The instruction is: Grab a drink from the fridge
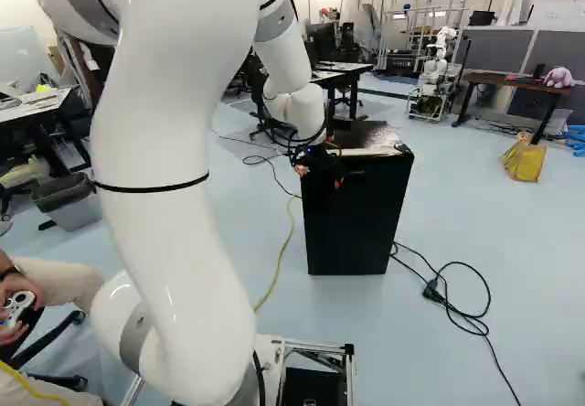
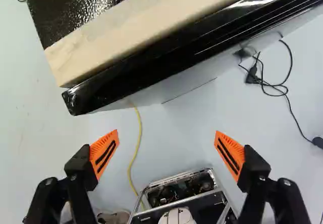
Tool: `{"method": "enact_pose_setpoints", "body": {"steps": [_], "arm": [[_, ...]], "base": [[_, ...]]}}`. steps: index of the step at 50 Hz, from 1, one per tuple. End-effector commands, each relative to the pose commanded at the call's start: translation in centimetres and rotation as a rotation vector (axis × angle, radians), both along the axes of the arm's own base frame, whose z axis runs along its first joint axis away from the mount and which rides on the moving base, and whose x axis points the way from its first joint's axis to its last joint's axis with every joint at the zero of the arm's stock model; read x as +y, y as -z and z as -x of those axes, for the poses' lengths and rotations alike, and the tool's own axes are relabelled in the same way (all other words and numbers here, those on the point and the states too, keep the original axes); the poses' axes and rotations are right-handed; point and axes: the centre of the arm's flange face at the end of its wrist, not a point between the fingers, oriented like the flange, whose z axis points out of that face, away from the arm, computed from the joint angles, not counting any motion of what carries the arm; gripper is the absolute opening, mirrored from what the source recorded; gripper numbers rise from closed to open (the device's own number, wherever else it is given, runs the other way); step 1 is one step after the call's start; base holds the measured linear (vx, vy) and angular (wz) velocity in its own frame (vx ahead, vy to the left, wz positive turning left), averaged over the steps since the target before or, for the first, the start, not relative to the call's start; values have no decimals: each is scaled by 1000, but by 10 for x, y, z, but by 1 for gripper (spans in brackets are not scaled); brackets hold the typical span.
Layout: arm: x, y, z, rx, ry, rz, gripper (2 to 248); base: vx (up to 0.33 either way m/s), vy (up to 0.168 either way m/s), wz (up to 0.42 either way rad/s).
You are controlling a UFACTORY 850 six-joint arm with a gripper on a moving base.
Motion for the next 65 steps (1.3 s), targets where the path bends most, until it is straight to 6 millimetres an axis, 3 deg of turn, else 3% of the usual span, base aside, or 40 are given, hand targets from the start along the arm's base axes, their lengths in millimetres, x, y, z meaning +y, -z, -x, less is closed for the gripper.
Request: {"method": "enact_pose_setpoints", "body": {"steps": [54, 65], "arm": [[2, -32, 68, -479, -22, 238, 247], [4, -40, 71, -586, -38, 284, 247]], "base": [[0, 0, 0], [0, 0, 0]]}}
